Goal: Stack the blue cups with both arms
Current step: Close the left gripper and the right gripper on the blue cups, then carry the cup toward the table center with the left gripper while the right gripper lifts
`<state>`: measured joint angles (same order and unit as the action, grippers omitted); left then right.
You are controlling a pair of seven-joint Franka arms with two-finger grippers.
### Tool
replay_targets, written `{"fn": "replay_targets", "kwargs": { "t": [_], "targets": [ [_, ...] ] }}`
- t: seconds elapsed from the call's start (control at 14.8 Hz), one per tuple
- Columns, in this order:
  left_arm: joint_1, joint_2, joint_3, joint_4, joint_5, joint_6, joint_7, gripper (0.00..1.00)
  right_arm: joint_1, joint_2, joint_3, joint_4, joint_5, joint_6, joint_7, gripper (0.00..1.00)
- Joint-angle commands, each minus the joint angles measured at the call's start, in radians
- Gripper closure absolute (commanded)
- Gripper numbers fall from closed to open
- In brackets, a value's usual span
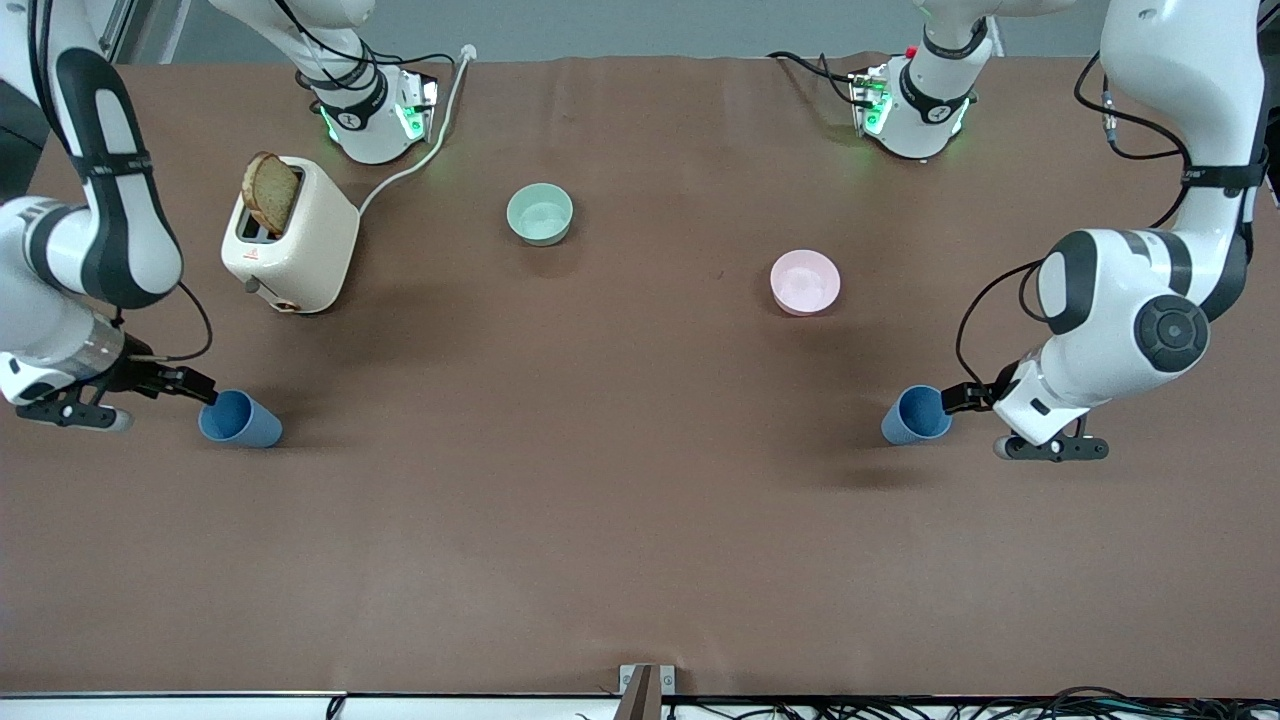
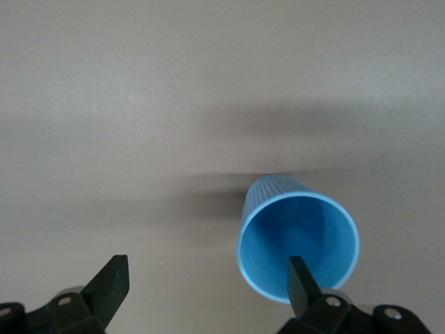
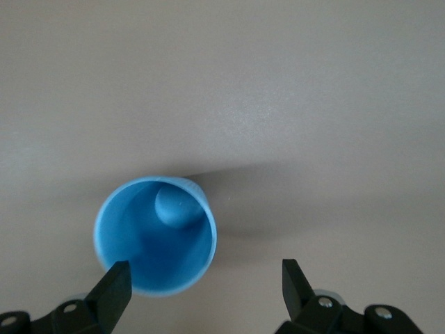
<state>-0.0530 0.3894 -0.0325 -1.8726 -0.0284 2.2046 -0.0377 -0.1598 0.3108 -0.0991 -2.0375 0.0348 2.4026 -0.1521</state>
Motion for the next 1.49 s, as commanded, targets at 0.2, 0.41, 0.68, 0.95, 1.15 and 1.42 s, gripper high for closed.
{"fn": "replay_targets", "kwargs": {
  "t": [0.2, 0.41, 0.68, 0.95, 1.15, 1.42],
  "targets": [
    [-0.007, 0.075, -0.004, 0.004, 0.001, 0.070, 0.007, 0.01, -0.009, 0.085, 0.013, 0.002, 0.008, 0.082, -0.006, 0.27],
    [-0.025, 0.085, -0.004, 0.000, -0.001, 0.066, 0.007, 0.18, -0.007, 0.100, 0.015, 0.006, 0.026, 0.087, -0.004, 0.67],
    [-0.025, 0.086, -0.006, 0.004, -0.001, 0.060, 0.005, 0.79, -0.006, 0.097, 0.013, 0.016, 0.036, 0.075, 0.002, 0.96],
    [-0.024, 0.085, -0.006, 0.004, -0.001, 0.058, 0.007, 0.99, -0.003, 0.045, 0.013, 0.066, 0.034, -0.035, -0.003, 0.99],
    [-0.024, 0.071, -0.006, 0.036, -0.001, 0.055, 0.005, 0.99, -0.003, -0.019, 0.012, 0.204, 0.034, -0.323, 0.003, 1.00],
    [-0.057, 0.049, -0.042, 0.248, -0.001, -0.162, 0.004, 1.00, 0.002, -0.107, 0.015, 0.348, 0.022, -0.564, 0.045, 0.99]
  ]
}}
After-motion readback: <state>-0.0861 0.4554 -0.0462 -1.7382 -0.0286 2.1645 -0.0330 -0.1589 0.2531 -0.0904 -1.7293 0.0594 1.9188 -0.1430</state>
